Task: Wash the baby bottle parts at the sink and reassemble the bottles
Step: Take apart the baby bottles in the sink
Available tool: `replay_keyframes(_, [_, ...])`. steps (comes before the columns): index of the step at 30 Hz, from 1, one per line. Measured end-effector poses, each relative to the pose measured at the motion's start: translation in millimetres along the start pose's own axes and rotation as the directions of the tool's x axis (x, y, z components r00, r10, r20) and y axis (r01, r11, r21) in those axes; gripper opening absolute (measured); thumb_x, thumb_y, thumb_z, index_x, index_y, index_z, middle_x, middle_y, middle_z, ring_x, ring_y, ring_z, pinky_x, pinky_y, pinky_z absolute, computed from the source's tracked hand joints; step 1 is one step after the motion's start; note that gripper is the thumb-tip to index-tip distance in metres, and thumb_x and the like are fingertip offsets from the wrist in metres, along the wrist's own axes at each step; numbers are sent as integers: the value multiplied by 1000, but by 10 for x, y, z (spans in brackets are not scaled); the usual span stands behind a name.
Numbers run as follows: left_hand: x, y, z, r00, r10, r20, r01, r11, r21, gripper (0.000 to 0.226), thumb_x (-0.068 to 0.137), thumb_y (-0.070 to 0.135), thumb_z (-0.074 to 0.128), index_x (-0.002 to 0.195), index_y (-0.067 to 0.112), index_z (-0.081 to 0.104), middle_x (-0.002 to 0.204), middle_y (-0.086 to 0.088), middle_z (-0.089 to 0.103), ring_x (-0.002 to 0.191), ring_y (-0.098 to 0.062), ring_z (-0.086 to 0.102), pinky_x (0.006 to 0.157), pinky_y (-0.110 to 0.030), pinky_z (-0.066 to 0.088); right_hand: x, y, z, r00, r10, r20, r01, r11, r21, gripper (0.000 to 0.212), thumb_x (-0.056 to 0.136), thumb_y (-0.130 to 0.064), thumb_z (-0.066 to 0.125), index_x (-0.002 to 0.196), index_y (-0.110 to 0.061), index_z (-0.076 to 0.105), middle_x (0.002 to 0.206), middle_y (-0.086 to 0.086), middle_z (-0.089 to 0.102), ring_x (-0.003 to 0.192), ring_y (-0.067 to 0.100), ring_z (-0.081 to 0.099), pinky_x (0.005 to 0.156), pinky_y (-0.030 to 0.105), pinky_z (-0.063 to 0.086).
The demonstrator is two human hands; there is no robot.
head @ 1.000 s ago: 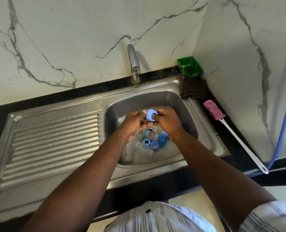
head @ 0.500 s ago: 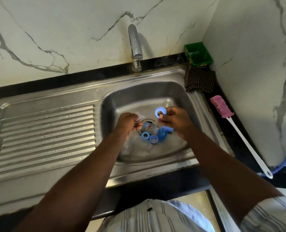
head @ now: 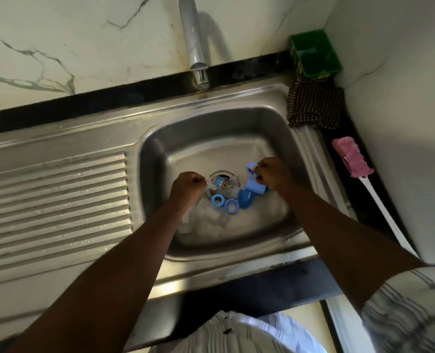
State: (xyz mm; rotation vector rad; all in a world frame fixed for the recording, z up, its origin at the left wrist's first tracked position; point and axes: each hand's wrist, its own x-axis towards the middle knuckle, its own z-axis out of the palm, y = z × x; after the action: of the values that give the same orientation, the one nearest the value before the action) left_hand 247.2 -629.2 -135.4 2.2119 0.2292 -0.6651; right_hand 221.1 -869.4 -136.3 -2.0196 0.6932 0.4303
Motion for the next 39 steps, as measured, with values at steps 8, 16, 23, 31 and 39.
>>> replay_keyframes(8, [627,321,425,988,146,46,-153,951,268,15,89,25,63,86,13,72,94,-4,71,86,-19,63,73,-25,41,285,103,176,981,-188,44,187,876,-445,16,92,-19,62,98,-7,71,106,14,68,101,31,61,73,26,34])
replay_keyframes(16, [865,184,642,982,159,104,-190,864,467,23,88,24,59,100,25,78,109,-4,69,104,-28,63,86,-39,54,393,170,160,975,-219,27,209,881,-425,22,87,-8,63,103,-13,78,110,6,74,105,24,67,89,27,50])
replay_keyframes(23, [812,119,363,982,187,30,-179,864,471,35,90,10,56,117,22,73,128,-5,64,120,-26,57,102,-37,48,392,66,104,973,-230,-2,199,847,-492,21,87,-11,63,103,-13,77,110,10,72,102,29,67,89,37,55])
replay_keyframes(31, [414,178,-20,985,169,-30,-147,923,355,24,90,11,58,103,17,78,114,-3,74,108,-21,66,96,-29,49,191,-177,113,973,-228,32,218,863,-456,18,92,-20,60,104,-13,72,110,9,70,101,28,64,76,28,45])
replay_keyframes(39, [-208,178,-423,976,145,-165,-97,959,267,23,92,16,58,103,18,78,111,-1,75,106,-22,68,95,-30,52,-168,-394,93,975,-205,84,222,886,-407,16,86,-22,61,89,-18,75,100,5,74,95,26,67,84,36,56])
